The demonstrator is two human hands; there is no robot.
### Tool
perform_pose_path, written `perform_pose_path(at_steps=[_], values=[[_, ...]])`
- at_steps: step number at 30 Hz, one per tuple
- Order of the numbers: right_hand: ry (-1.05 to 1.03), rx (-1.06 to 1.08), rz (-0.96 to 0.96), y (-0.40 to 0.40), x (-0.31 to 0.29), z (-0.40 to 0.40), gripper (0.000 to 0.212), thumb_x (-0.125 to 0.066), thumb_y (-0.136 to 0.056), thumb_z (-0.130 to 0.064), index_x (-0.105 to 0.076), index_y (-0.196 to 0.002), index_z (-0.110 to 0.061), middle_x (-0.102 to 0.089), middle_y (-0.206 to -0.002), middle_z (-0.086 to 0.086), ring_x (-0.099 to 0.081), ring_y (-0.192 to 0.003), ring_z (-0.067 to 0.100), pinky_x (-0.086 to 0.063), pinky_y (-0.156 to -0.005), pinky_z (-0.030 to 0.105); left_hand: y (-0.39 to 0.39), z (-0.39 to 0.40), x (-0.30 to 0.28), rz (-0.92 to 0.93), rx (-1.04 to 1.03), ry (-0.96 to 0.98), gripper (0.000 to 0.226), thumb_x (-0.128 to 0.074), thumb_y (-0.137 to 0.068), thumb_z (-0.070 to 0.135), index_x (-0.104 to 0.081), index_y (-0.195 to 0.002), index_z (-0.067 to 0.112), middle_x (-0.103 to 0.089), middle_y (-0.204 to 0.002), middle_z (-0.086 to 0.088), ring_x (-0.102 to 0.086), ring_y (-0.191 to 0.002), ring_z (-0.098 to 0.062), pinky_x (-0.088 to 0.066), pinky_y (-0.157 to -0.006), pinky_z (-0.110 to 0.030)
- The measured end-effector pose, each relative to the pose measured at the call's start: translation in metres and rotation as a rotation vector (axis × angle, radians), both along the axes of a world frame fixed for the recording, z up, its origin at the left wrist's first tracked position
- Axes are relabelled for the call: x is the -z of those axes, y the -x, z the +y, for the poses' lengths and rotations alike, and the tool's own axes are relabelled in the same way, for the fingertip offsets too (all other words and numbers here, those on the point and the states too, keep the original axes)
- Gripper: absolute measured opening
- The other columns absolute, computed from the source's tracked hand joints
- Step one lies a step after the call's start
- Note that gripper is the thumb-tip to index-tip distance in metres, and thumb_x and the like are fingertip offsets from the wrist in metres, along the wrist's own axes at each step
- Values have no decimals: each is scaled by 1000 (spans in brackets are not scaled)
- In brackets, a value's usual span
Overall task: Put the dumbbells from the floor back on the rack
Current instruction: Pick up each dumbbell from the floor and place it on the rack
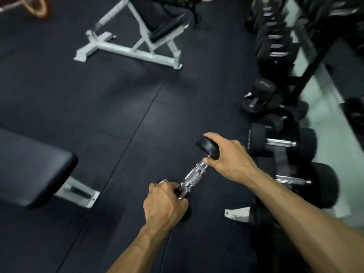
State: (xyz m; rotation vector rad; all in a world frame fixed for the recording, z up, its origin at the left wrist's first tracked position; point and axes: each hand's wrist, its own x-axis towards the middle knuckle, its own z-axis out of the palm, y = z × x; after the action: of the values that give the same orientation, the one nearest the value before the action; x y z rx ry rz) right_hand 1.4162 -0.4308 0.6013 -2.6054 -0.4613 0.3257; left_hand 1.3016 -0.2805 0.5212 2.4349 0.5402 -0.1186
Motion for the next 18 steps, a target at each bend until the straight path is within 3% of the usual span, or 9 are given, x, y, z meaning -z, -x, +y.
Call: perform_pose_path(at_steps=[8,14,18], values=[[105,124,-147,-24,-94,-62,68,-75,-82,-37,-40,-140,-39,-69,-115,-7,-63,-108,25,-48,-97,43,-52,-50,-72,-119,190,66,11,-65,-66,36,-56,-62,32,-55,-75,14,-56,-84,-18,-37,-56,-27],[104,349,-157,-33,-140,-112,73,-74,-76,-42,-37,-139,-45,-69,-119,-2,-62,-112,31,-49,-97,44,-101,-85,-117,-147,403,84,8,-65,-68,33,-66,-75,29,-60,-76,12,-58,-86,-18,-42,-56,-27],[115,461,-207,-31,-161,-159,72,-76,-77,-37,-43,-141,-36,-70,-118,2,-63,-111,29,-47,-98,42,-127,-124,-140,-183,537,46,6,-65,-72,31,-64,-72,25,-59,-78,11,-56,-89,-18,-38,-54,-27]])
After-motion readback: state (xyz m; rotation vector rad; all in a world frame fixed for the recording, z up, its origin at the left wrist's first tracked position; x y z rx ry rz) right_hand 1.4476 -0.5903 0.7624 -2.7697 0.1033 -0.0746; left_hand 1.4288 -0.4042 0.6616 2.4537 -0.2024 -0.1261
